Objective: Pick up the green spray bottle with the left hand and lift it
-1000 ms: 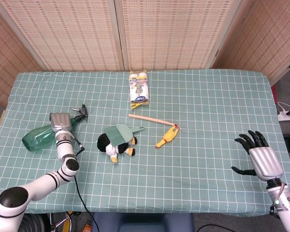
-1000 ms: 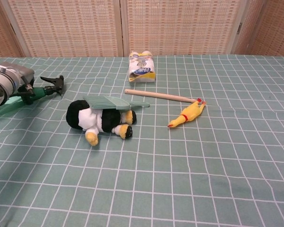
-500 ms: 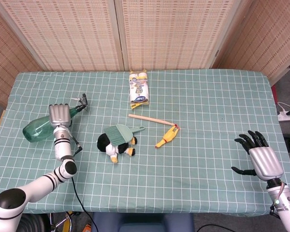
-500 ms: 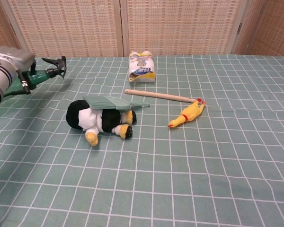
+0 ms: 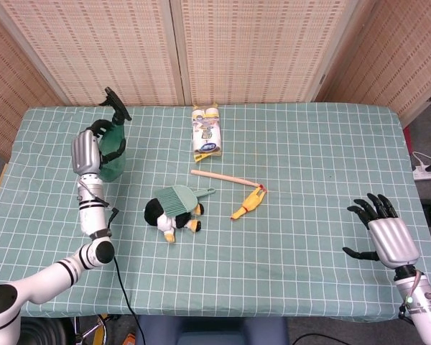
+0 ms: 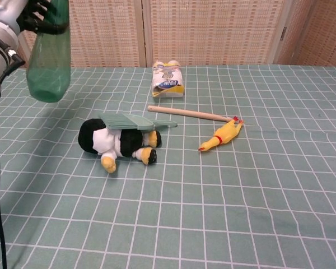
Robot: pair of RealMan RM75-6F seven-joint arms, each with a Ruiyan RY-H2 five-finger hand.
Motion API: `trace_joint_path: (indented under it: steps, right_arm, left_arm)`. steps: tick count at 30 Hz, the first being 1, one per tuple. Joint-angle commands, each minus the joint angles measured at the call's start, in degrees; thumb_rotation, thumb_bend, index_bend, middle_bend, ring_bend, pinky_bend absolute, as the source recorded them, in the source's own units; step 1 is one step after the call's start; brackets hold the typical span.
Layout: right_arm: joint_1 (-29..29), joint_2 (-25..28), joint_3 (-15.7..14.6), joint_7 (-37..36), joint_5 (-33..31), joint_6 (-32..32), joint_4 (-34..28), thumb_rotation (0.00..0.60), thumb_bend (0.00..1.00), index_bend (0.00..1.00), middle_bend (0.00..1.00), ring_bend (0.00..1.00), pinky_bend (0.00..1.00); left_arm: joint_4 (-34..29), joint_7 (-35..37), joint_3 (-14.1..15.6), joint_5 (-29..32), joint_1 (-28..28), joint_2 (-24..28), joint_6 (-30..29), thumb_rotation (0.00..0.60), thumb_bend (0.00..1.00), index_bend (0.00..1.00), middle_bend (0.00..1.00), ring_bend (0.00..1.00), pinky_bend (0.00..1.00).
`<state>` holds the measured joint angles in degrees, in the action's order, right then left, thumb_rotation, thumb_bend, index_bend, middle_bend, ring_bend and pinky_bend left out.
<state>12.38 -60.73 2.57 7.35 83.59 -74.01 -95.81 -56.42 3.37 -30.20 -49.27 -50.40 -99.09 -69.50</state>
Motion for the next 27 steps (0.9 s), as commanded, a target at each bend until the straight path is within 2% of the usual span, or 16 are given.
trace_joint_path:
  steps: [1,8,19,27]
  right_arm:
    - [-0.1,-0.2,0.0,-0.1,0.2,-0.4,0.2,0.6,0.0,0.26,0.16,0.0,0.0]
    - [-0.2,-0.4,0.0,0.1,0.2,-0.5,0.2,0.6,0.0,0.28,0.17,0.0,0.0]
    - [0.5,0.5,0.4,4.3,-3.2,1.8,-2.5,0.6,0.0,0.28,0.17,0.0,0.0]
    - [0.7,0.9,0.7,8.1,-6.0,2.6,-4.7,0.6,0.04,0.28,0.17,0.0,0.0]
  left_arm:
    - [0.3,10.0,-4.8,-4.2,-0.4,-1.4,-1.9,0.6,0.35,0.71,0.75,0.55,0.35]
    - [10.1,19.8,-4.7,-7.0,-1.8,-5.0,0.0,0.6,0.35,0.69,0.74,0.53,0.31]
    - [30.1,36.2,-4.0,-8.5,-4.5,-10.3,9.4,0.6,0.31,0.65,0.7,0.48,0.27]
    - [37.9,44.7,-2.6,-10.2,-6.1,-12.4,14.3,0.6,0.27,0.64,0.68,0.46,0.25]
